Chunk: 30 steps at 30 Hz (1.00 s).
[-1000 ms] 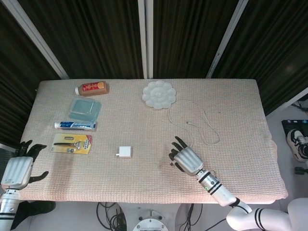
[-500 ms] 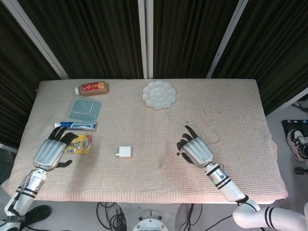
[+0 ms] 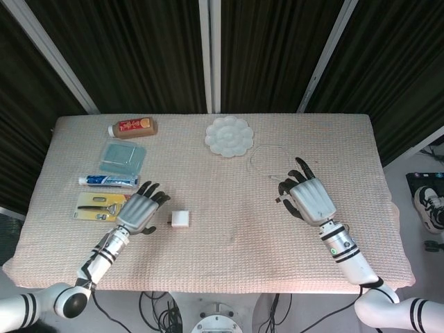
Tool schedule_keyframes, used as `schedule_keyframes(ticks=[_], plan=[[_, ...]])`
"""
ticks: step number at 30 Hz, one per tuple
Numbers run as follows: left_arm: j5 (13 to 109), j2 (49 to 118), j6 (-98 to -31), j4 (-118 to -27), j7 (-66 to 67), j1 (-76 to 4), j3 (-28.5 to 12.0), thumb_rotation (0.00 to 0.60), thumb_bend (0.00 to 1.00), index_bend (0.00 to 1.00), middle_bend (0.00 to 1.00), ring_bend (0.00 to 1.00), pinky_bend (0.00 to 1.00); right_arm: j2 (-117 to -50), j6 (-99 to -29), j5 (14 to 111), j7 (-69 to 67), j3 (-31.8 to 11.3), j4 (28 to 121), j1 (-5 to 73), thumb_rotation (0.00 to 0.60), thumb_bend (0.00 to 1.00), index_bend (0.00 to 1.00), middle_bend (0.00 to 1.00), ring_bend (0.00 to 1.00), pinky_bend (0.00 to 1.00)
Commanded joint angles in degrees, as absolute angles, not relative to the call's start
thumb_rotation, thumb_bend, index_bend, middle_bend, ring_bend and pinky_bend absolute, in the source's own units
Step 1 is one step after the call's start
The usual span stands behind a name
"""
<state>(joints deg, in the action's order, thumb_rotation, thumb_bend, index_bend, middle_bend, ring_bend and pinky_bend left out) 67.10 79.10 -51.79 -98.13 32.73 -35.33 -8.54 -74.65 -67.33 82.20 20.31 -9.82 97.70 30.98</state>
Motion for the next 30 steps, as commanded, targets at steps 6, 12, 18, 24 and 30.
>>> schedule_keyframes(ticks=[6, 12, 18, 24, 30], plan=[[60.0, 86.9, -53.2, -95.5, 40.4, -39.7, -7.9, 0.600, 0.17, 0.22, 0.22, 0.04, 0.03, -74.2, -68.0, 82.6, 17.6, -8.7, 96.7, 30.1, 0.600, 0.35, 0.60, 0.51, 0.26, 0.00], [53.7, 89.4, -55.9, -95.7, 46.7, -41.6, -7.5, 0.600, 0.21, 0.24, 0.23, 0.05, 0.04, -73.9, -68.7, 83.1, 16.0, -8.2, 96.1, 29.4, 0.600, 0.35, 0.60, 0.51, 0.26, 0.00], [47.5, 90.0, -56.6, -96.6, 49.3, -43.3, -7.1, 0.555, 0.23, 0.27, 0.25, 0.07, 0.05, -73.7, -69.3, 83.4, 14.2, -7.6, 95.3, 28.7, 0.600, 0.35, 0.61, 0.51, 0.26, 0.00], [46.7, 89.8, -56.3, -97.5, 47.9, -44.4, -6.4, 0.520, 0.23, 0.28, 0.25, 0.07, 0.05, -73.8, -69.7, 83.6, 13.0, -7.4, 94.7, 28.3, 0.600, 0.35, 0.61, 0.51, 0.26, 0.00], [45.7, 90.0, -56.9, -97.2, 47.7, -45.9, -6.4, 0.510, 0.24, 0.29, 0.26, 0.07, 0.05, -73.9, -70.0, 83.7, 12.4, -7.3, 94.4, 28.0, 0.600, 0.35, 0.61, 0.51, 0.26, 0.00]])
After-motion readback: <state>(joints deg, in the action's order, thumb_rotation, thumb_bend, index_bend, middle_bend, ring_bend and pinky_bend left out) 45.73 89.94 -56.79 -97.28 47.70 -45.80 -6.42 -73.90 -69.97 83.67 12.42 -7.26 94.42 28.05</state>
